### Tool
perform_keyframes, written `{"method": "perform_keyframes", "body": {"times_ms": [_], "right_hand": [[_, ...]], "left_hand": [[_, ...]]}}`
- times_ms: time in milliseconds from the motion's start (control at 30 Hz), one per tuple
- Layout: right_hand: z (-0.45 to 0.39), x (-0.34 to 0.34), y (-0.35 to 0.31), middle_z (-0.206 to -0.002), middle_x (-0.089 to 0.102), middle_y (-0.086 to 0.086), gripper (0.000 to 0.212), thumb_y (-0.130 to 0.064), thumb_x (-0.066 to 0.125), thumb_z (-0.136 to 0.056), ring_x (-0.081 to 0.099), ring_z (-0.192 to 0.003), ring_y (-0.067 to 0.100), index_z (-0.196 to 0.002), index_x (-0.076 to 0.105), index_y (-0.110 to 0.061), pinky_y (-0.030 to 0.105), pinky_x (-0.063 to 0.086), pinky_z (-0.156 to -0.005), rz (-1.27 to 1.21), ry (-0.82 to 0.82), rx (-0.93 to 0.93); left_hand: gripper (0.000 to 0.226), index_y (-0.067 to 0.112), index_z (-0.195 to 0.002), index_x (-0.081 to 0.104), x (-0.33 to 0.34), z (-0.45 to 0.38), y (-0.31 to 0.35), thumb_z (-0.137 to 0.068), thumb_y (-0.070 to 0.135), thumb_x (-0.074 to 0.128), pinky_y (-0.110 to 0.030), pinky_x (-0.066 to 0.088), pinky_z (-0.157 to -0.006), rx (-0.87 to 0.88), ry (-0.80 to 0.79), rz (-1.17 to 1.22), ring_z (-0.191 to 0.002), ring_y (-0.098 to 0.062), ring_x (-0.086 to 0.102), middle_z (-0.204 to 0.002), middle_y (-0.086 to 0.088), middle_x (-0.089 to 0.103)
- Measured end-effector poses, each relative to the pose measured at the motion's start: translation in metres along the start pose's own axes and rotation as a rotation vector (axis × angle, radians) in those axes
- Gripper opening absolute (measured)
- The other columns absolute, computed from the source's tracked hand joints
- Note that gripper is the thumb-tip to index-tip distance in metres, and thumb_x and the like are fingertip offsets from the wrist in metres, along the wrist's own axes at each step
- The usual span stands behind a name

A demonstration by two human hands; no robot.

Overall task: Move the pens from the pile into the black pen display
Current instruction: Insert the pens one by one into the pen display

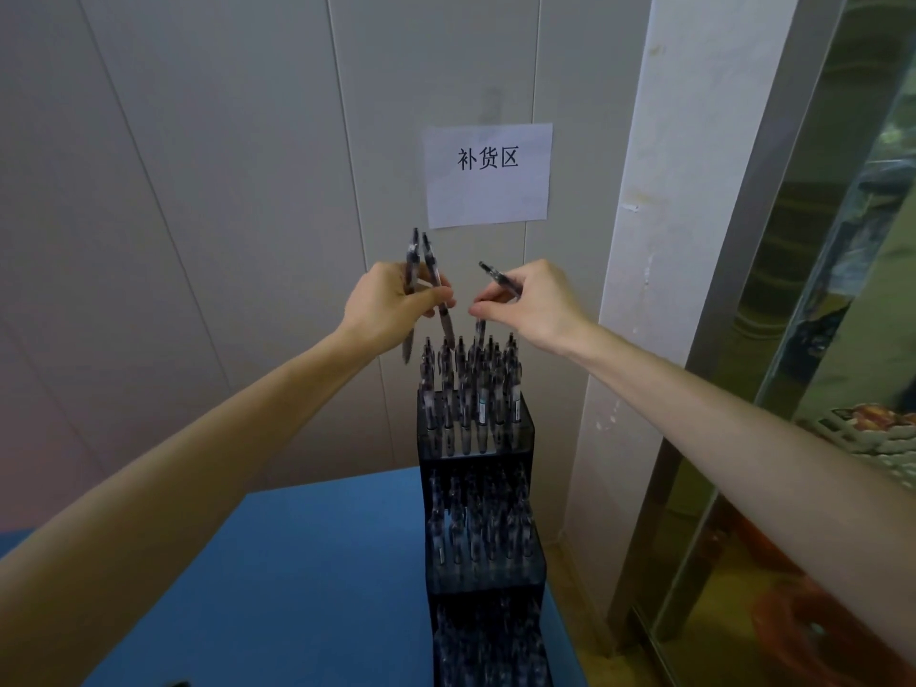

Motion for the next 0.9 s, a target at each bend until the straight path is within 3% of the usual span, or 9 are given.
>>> {"method": "perform_keyframes", "body": {"times_ms": [133, 300, 367, 533, 700, 767, 833, 900], "right_hand": [[0.003, -0.003, -0.001, -0.086, 0.077, -0.010, 0.011, -0.029, 0.085, -0.081, 0.071, -0.084, 0.006, -0.089, 0.082, -0.022, 0.030, 0.054, -0.087, -0.013, -0.014, -0.011], [0.008, -0.007, 0.003, -0.087, 0.077, -0.009, 0.013, -0.029, 0.085, -0.081, 0.071, -0.085, 0.007, -0.091, 0.081, -0.021, 0.029, 0.054, -0.088, 0.004, 0.019, -0.003], [0.011, -0.008, 0.008, -0.086, 0.077, -0.009, 0.012, -0.029, 0.085, -0.081, 0.071, -0.085, 0.008, -0.089, 0.081, -0.021, 0.032, 0.055, -0.090, 0.005, -0.003, 0.009], [0.017, 0.009, 0.009, -0.082, 0.077, -0.009, 0.010, -0.027, 0.083, -0.083, 0.073, -0.080, 0.015, -0.089, 0.082, -0.020, 0.042, 0.059, -0.085, 0.080, -0.087, -0.020], [0.010, 0.026, 0.017, -0.084, 0.078, 0.002, 0.018, -0.034, 0.080, -0.085, 0.072, -0.074, 0.026, -0.090, 0.081, -0.017, 0.047, 0.061, -0.078, 0.167, -0.184, 0.018], [0.008, 0.030, 0.020, -0.084, 0.077, 0.008, 0.028, -0.038, 0.077, -0.088, 0.068, -0.066, 0.026, -0.088, 0.079, -0.010, 0.038, 0.060, -0.069, 0.206, -0.233, 0.030], [0.007, 0.027, 0.018, -0.073, 0.071, 0.008, 0.039, -0.042, 0.071, -0.092, 0.053, -0.052, 0.016, -0.088, 0.076, -0.003, 0.024, 0.045, -0.052, 0.172, -0.219, 0.033], [0.007, 0.019, 0.014, -0.066, 0.056, 0.003, 0.044, -0.046, 0.061, -0.099, 0.042, -0.051, 0.010, -0.094, 0.069, -0.003, 0.018, 0.035, -0.049, 0.097, -0.155, 0.049]], "left_hand": [[0.013, 0.011, -0.103, 0.071, 0.004, 0.003, 0.003, -0.097, 0.023, 0.068, -0.023, 0.051, -0.074, 0.001, -0.037, 0.028, -0.081, -0.001, 0.071, -0.089, 0.004, 0.079], [0.032, 0.009, -0.119, 0.059, 0.014, 0.009, 0.004, -0.094, 0.022, 0.072, -0.022, 0.045, -0.085, -0.023, -0.105, 0.094, -0.091, -0.006, 0.074, -0.088, -0.001, 0.079], [0.032, 0.010, -0.116, 0.061, 0.016, 0.009, 0.001, -0.091, 0.025, 0.075, -0.021, 0.042, -0.090, -0.031, -0.106, 0.086, -0.093, -0.008, 0.075, -0.087, 0.001, 0.079], [0.028, 0.012, -0.091, 0.073, 0.015, 0.003, -0.011, -0.080, 0.035, 0.085, -0.032, 0.052, -0.082, -0.099, -0.032, -0.007, -0.084, -0.014, 0.069, -0.083, 0.003, 0.074], [0.021, 0.016, -0.101, 0.076, 0.009, 0.005, -0.010, -0.084, 0.027, 0.083, -0.030, 0.056, -0.094, -0.061, 0.043, 0.092, -0.090, -0.009, 0.071, -0.091, 0.004, 0.075], [0.023, 0.015, -0.105, 0.074, 0.002, 0.005, -0.010, -0.085, 0.022, 0.082, -0.031, 0.057, -0.095, -0.067, 0.090, 0.144, -0.085, -0.008, 0.071, -0.084, 0.005, 0.073], [0.027, 0.016, -0.109, 0.071, -0.003, 0.005, -0.008, -0.085, 0.020, 0.082, -0.032, 0.058, -0.093, -0.049, 0.118, 0.139, -0.086, -0.011, 0.073, -0.087, 0.003, 0.074], [0.031, 0.017, -0.111, 0.066, -0.004, 0.007, -0.004, -0.085, 0.020, 0.081, -0.031, 0.057, -0.088, -0.010, 0.138, 0.121, -0.088, -0.012, 0.073, -0.091, 0.002, 0.075]]}}
Point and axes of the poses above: each hand's wrist, its own z-axis away from the middle knuckle, its own x-axis out of the palm, y = z × x, the point moved 7 cm from there along -z, towards the middle knuckle
